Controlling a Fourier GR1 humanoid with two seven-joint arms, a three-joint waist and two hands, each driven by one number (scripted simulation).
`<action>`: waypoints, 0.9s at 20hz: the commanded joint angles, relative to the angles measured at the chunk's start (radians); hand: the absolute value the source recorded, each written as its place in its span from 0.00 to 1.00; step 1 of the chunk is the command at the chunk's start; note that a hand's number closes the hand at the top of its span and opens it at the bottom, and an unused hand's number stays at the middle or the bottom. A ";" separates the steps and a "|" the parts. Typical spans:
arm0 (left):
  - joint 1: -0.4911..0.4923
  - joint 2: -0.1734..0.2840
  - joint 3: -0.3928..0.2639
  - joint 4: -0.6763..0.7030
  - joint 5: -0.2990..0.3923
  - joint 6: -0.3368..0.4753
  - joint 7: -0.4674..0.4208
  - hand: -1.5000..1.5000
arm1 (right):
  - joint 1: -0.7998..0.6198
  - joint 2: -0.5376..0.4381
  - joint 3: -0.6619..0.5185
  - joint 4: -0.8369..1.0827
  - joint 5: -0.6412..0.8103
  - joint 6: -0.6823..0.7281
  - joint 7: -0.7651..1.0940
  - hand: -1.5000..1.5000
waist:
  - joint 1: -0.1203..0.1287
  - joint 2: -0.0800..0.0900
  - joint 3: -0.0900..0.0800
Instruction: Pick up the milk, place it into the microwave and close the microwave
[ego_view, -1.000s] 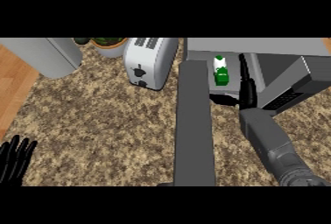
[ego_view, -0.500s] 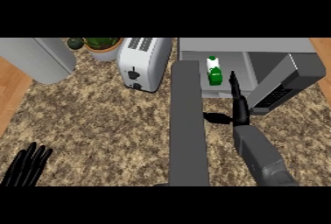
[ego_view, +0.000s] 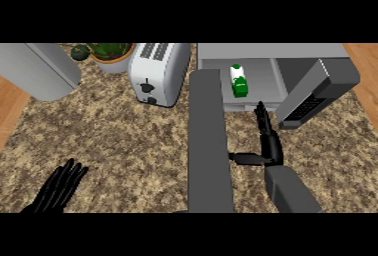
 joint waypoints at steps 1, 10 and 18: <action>-0.038 -0.028 -0.085 0.018 -0.090 0.009 0.006 0.00 | 0.145 0.010 0.046 -0.146 0.005 0.038 -0.008 0.00 | -0.008 -0.001 -0.001; -0.129 -0.048 -0.225 0.019 -0.203 0.104 0.078 1.00 | 0.497 -0.051 0.086 -0.605 -0.098 0.190 0.089 1.00 | -0.005 0.002 0.000; -0.366 -0.048 -0.376 0.231 -0.337 0.326 0.069 1.00 | 0.685 -0.109 0.048 -0.908 -0.201 0.236 0.209 0.00 | 0.001 0.007 0.000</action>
